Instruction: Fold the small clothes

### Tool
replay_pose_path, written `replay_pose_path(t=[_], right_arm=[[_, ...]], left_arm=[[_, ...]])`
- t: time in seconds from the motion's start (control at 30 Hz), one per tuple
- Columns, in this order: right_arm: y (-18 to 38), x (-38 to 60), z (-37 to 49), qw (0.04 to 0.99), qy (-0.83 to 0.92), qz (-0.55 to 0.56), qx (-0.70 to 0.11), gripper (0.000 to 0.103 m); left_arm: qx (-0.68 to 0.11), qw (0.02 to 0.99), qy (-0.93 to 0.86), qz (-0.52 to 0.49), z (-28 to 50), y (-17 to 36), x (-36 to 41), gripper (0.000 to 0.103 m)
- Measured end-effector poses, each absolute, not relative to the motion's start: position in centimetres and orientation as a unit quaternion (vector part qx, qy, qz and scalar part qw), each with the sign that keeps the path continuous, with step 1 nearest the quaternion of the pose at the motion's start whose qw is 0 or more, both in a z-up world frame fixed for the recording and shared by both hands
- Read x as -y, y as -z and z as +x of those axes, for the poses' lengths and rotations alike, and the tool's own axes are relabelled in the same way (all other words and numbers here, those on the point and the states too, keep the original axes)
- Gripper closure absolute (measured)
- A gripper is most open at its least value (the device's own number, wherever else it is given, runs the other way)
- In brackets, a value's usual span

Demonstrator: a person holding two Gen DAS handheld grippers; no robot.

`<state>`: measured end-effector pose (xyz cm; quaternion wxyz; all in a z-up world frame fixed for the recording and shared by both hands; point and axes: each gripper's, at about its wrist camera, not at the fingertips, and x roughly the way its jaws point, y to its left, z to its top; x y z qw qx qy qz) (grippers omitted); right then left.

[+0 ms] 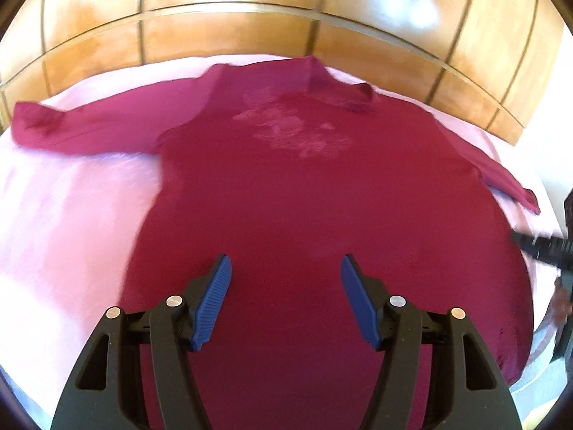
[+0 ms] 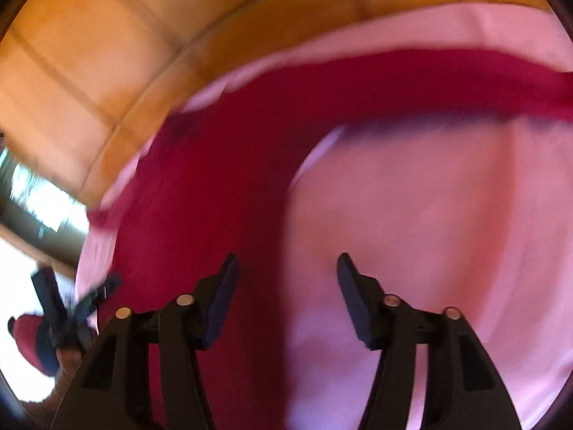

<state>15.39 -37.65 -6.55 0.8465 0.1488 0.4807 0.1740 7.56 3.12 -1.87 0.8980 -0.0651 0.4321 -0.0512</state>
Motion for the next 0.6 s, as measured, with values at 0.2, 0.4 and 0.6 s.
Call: replay_pose_path(t=[0.2,0.4,0.6], right_arm=[[6.0,36.9,14.7,0.866,-0.125,0.070,-0.478,0.093],[3.4,36.5,14.3,0.892,-0.092,0.045,-0.441,0.045],[0.6,33.4,17.3,0.914,-0.098,0.049,-0.391,0.031]], left_arm=[[-0.435,0.896,0.062,-0.072,6.1,2.3,-4.6,0.040],[-0.394,0.917,0.018,-0.065,8.3,-0.5,-8.1,0.040],[-0.387,0.908,-0.108,-0.120,11.8,-0.8,-17.0,0.027]])
